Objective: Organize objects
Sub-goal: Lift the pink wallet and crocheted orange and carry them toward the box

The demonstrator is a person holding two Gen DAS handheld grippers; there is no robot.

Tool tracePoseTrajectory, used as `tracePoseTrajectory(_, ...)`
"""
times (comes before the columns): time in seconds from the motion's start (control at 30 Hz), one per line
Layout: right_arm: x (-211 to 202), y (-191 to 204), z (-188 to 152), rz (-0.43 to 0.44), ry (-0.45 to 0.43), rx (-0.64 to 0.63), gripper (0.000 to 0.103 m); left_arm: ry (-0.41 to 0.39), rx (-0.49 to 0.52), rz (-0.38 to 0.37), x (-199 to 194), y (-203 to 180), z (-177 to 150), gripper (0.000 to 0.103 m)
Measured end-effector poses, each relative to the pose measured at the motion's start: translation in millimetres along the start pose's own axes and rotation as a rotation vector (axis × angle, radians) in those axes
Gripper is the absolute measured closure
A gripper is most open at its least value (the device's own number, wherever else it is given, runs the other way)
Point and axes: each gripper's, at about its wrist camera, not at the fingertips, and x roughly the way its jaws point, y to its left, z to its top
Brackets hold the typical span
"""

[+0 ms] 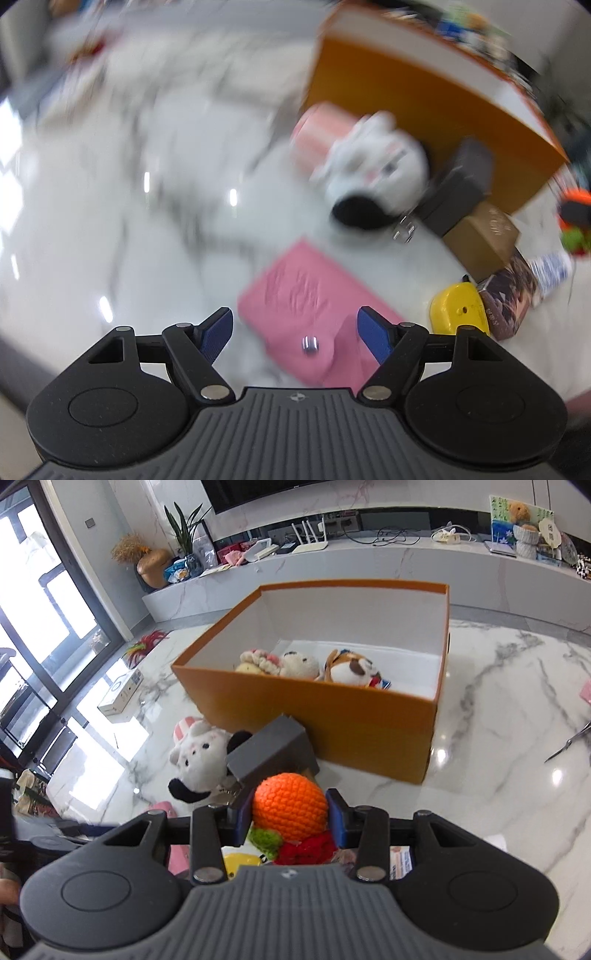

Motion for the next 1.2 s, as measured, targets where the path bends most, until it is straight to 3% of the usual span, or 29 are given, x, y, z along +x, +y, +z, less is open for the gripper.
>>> tracePoseTrajectory(0.03, 0.9, -0.5, -1.9, 0.005, 0.005, 0.002, 0.059, -0.009, -0.062, -0.020, 1.1, 6.1, -2.1, 0.007)
tracePoseTrajectory(0.07, 1.3, -1.5, -4.0, 0.011, 0.008, 0.005, 0.059, -0.033, -0.101, -0.015, -0.2, 7.8, -4.0, 0.006)
tracePoseTrajectory(0.17, 3.4, -4.0, -7.0, 0.019, 0.014, 0.012, 0.059, -0.064, -0.188, 0.052, -0.7, 4.6, -5.2, 0.000)
tracePoseTrajectory(0.33, 1.2, -10.2, -8.6, 0.036, 0.008, 0.026, 0.059, -0.103, -0.157, 0.171, 14.3, -26.1, -1.0, 0.000)
tracePoseTrajectory(0.4, -0.2, -12.3, -10.4, 0.037, 0.008, 0.027, 0.059, -0.114, -0.108, 0.263, 24.6, -43.6, -0.5, 0.000)
tracePoseTrajectory(0.47, -0.7, -14.6, -12.1, 0.032, 0.008, 0.025, 0.059, -0.147, -0.100, 0.276, 26.6, -51.4, -3.5, 0.000)
tracePoseTrajectory(0.57, -0.9, -19.5, -14.3, 0.029, 0.012, 0.029, 0.059, -0.158, -0.092, 0.269, 23.5, -54.2, -4.8, 0.000)
tracePoseTrajectory(0.77, -3.6, -26.7, -14.3, 0.023, 0.003, 0.041, 0.059, -0.142, -0.095, 0.186, 16.9, -52.1, -1.9, 0.006)
tracePoseTrajectory(1.2, -7.3, -29.1, -14.7, 0.011, -0.017, 0.056, 0.059, -0.301, 0.017, 0.169, -26.6, -68.1, 2.1, 0.014)
